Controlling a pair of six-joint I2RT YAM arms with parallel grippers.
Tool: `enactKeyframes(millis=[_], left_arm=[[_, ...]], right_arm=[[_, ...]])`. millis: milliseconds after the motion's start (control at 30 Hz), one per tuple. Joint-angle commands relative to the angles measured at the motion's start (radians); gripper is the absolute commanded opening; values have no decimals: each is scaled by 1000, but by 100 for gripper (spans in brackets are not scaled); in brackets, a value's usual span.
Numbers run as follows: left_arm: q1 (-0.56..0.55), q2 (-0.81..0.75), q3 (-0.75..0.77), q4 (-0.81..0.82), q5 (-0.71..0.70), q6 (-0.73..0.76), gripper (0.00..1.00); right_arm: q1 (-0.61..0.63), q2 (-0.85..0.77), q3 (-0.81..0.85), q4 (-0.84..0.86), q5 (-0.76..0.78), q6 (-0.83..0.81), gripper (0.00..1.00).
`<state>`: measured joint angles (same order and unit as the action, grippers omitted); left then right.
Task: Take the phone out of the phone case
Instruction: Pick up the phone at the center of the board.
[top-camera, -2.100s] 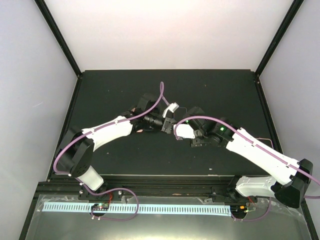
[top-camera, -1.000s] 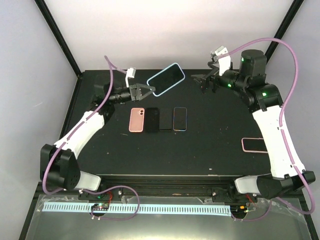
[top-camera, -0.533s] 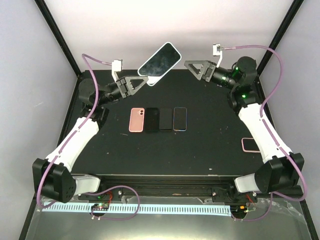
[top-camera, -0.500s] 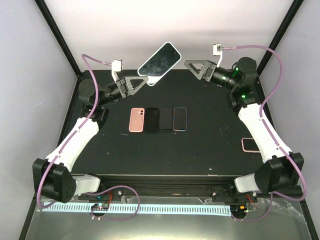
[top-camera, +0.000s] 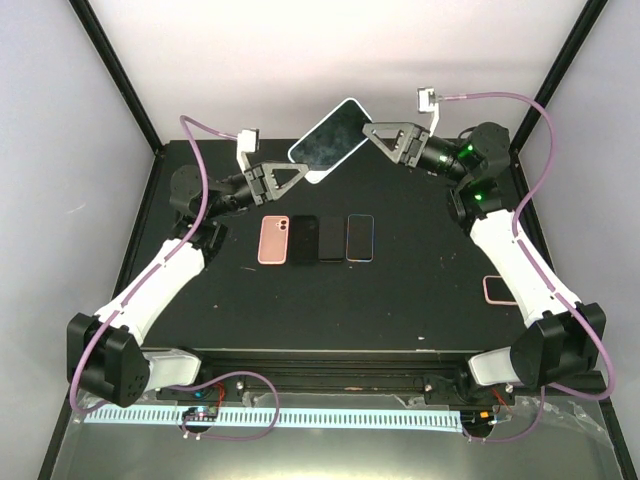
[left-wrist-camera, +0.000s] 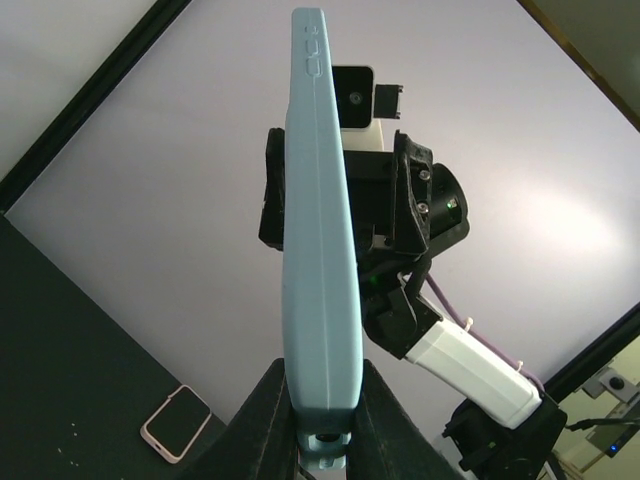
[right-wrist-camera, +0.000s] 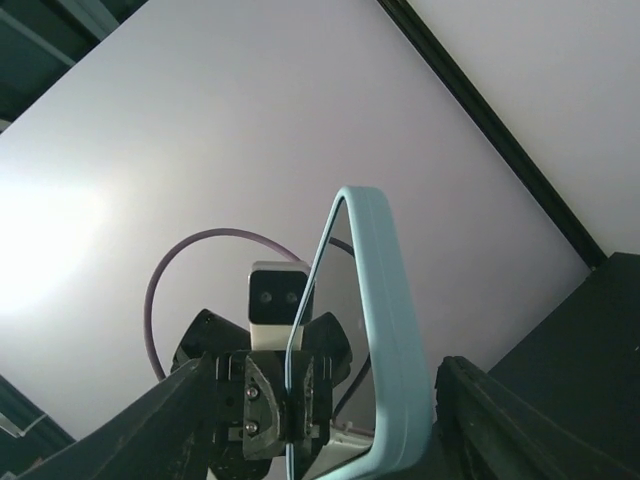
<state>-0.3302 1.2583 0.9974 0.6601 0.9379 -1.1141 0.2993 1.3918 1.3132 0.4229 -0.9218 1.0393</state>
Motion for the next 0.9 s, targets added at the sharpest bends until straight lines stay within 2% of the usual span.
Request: enactKeyframes(millis=[0,367,800,867], left_arm=[[-14,-22,12,85,-34,20,2],[-37,-7,10,76,-30,36,2],[-56,4,35,-27,-3,152,2],[-54,4,49,-73,3,186,8]], right_arm=[[11,0,-7,60,-8,18,57],[18,18,-16,92,-13,53,30],[15,10,-29,102,-17,96,1],[11,4,-31,101,-26,94,1]])
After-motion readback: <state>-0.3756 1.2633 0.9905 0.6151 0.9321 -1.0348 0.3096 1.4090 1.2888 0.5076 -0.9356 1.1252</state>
